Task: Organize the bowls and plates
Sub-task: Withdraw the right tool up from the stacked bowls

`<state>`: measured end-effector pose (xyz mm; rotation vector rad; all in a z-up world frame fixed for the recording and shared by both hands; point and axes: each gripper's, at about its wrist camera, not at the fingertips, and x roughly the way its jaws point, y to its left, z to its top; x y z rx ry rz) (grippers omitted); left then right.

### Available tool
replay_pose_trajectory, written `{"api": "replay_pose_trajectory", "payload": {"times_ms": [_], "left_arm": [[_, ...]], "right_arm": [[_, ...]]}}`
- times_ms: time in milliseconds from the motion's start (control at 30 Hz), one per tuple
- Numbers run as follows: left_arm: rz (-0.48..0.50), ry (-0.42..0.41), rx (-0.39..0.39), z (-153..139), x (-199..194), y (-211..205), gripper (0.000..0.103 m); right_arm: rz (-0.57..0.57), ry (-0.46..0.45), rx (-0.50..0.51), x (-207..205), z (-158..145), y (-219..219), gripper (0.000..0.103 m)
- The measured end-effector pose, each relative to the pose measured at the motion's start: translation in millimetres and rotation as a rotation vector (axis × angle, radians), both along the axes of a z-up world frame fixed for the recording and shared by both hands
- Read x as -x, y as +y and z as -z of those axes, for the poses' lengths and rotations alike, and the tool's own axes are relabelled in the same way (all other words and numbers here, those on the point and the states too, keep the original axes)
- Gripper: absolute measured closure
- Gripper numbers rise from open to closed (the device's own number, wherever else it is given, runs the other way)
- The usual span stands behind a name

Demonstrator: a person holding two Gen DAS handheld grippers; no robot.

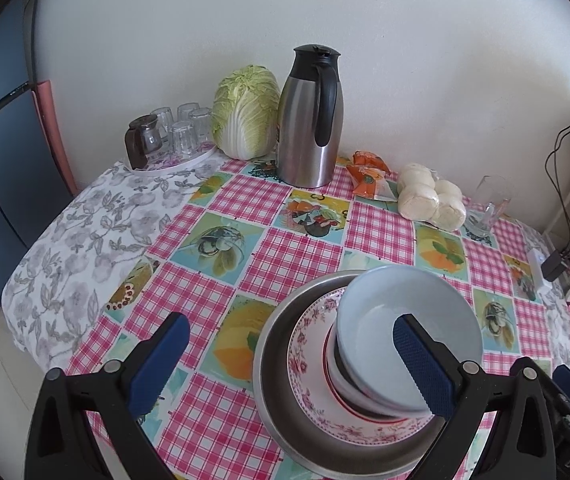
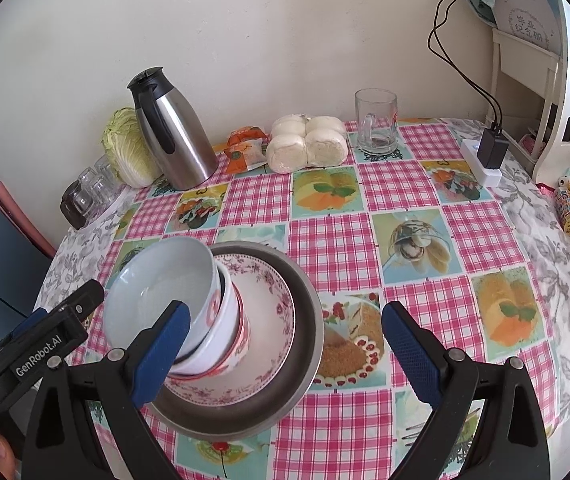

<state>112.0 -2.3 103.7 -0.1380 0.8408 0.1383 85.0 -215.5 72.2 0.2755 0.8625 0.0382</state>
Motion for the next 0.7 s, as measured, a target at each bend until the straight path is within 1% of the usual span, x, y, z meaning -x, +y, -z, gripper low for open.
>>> {"api": "replay_pose_trajectory", "payload": {"times_ms": [167, 367, 500, 700], "left_arm": [[-0.004, 0.007, -0.023, 5, 10, 1, 0.0], [0.001, 0.015, -0.009, 12, 23, 7, 0.0], [0.001, 0.039, -0.013, 21, 30, 11, 0.0], [0.016, 0.075, -0.044, 37, 37, 13, 0.0]], "right_arm": [[-0.019, 0.008, 0.004, 8, 5, 7, 0.006], [-0.041, 0.035, 0.027, 15, 18, 13, 0.006], [-0.042, 0.063, 0.041, 20, 32, 13, 0.006], [-0.037, 0.101, 0.044, 24, 47, 12, 0.006]]}}
